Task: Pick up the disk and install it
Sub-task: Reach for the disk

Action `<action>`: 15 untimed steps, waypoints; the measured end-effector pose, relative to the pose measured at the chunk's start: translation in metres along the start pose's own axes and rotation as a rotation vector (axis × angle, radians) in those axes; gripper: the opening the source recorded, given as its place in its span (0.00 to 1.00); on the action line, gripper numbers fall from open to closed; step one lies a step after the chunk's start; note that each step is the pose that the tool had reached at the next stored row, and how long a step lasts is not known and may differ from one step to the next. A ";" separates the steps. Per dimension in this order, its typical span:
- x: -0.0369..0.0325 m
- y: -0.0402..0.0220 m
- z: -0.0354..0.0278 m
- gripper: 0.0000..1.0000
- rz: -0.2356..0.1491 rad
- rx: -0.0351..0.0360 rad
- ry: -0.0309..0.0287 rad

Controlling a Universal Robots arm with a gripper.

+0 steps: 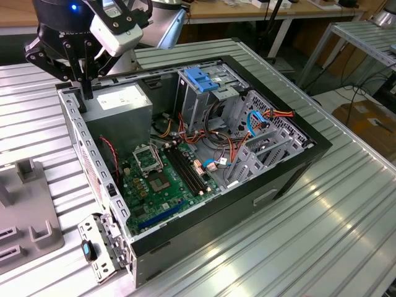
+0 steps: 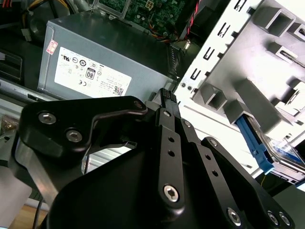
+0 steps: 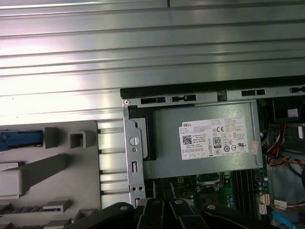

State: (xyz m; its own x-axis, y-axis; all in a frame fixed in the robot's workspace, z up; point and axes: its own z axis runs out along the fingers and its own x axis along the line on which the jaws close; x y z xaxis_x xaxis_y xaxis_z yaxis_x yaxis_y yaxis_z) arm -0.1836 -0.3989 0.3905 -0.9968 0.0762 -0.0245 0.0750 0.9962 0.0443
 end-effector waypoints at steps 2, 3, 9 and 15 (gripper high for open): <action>0.0000 0.0000 0.0000 0.11 0.000 0.0000 0.0000; 0.0000 0.0000 0.0000 0.11 0.000 0.0000 0.0000; 0.0048 -0.0004 0.0001 0.11 0.000 0.0000 -0.0001; 0.0186 -0.0014 0.0005 0.11 0.000 0.0000 0.0000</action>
State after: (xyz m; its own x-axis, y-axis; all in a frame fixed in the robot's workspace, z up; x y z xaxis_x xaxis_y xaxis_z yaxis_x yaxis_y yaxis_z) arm -0.2022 -0.3989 0.3894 -0.9968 0.0762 -0.0245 0.0751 0.9962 0.0444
